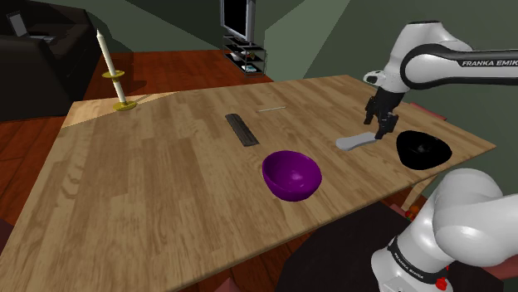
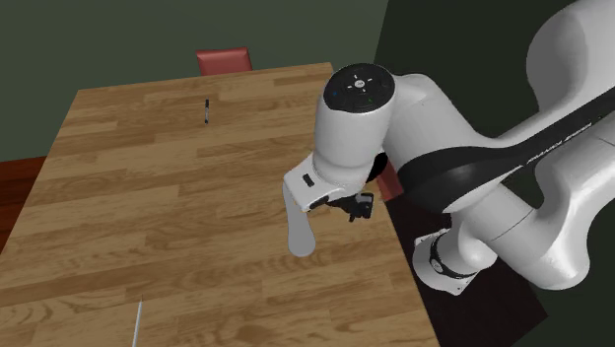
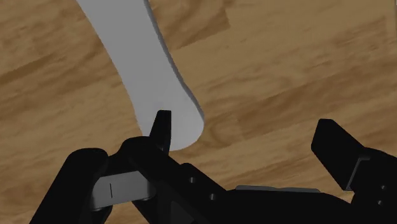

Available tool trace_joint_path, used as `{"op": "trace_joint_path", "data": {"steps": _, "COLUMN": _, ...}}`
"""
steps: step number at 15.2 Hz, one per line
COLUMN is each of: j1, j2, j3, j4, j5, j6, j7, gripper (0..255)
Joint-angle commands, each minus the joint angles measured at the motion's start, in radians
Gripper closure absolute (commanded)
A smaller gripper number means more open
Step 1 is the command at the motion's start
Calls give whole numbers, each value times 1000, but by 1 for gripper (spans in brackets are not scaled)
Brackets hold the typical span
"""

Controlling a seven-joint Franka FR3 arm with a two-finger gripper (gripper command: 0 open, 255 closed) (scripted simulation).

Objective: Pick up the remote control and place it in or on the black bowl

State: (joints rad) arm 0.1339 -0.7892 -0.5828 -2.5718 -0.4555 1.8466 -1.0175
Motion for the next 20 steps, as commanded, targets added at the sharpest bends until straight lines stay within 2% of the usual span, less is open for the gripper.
{"op": "trace_joint_path", "data": {"steps": 1, "j1": 37, "j2": 54, "j3": -86, "j4": 24, "j5": -25, "j6": 48, "j7": -127, "gripper": 0}}
{"op": "trace_joint_path", "data": {"steps": 4, "j1": 116, "j2": 152, "j3": -221, "j4": 72, "j5": -37, "j6": 124, "j7": -309, "gripper": 0}}
{"op": "trace_joint_path", "data": {"steps": 7, "j1": 228, "j2": 267, "j3": -374, "j4": 135, "j5": -15, "j6": 200, "j7": -500, "gripper": 0}}
{"op": "trace_joint_path", "data": {"steps": 15, "j1": 278, "j2": 342, "j3": -468, "j4": 85, "j5": -12, "j6": 329, "j7": -534, "gripper": 0}}
{"op": "trace_joint_path", "data": {"steps": 20, "j1": 278, "j2": 342, "j3": -468, "j4": 85, "j5": -12, "j6": 329, "j7": -534, "gripper": 0}}
